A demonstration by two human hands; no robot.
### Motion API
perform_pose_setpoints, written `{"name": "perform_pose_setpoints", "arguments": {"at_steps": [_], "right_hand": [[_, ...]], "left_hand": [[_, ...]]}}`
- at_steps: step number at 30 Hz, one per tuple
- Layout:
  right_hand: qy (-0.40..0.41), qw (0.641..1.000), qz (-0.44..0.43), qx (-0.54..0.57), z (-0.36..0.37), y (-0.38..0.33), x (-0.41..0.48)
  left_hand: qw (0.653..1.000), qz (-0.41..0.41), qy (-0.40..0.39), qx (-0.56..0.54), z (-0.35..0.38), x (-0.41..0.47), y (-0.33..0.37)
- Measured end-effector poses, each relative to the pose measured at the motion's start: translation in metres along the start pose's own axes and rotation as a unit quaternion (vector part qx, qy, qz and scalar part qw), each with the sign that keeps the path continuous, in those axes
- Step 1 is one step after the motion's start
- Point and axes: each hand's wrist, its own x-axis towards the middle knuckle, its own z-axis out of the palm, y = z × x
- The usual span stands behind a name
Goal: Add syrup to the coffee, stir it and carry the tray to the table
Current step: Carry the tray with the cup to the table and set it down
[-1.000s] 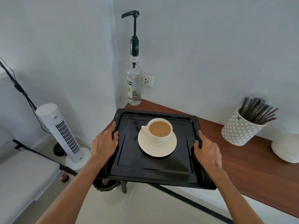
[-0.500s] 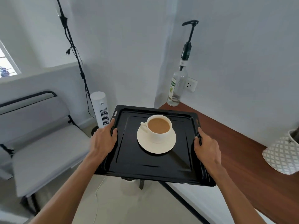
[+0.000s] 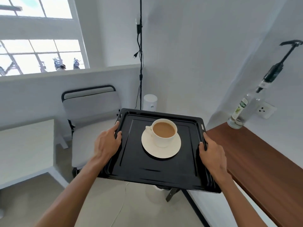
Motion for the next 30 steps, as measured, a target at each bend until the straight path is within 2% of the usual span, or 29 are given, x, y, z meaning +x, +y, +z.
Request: {"name": "perform_pose_setpoints", "arguments": {"at_steps": [17,30], "right_hand": [[-0.09,0.985,-0.127,0.074,0.144,-0.214,0.007],[-0.144,0.955,-0.244,0.085,0.239,-0.37,0.003]], "left_hand": [[0.984,-0.141,0.093,0.053,-0.128,0.022,-0.195],[0.951,-0.257,0.159,0.07,-0.203,0.023,-0.314]]}}
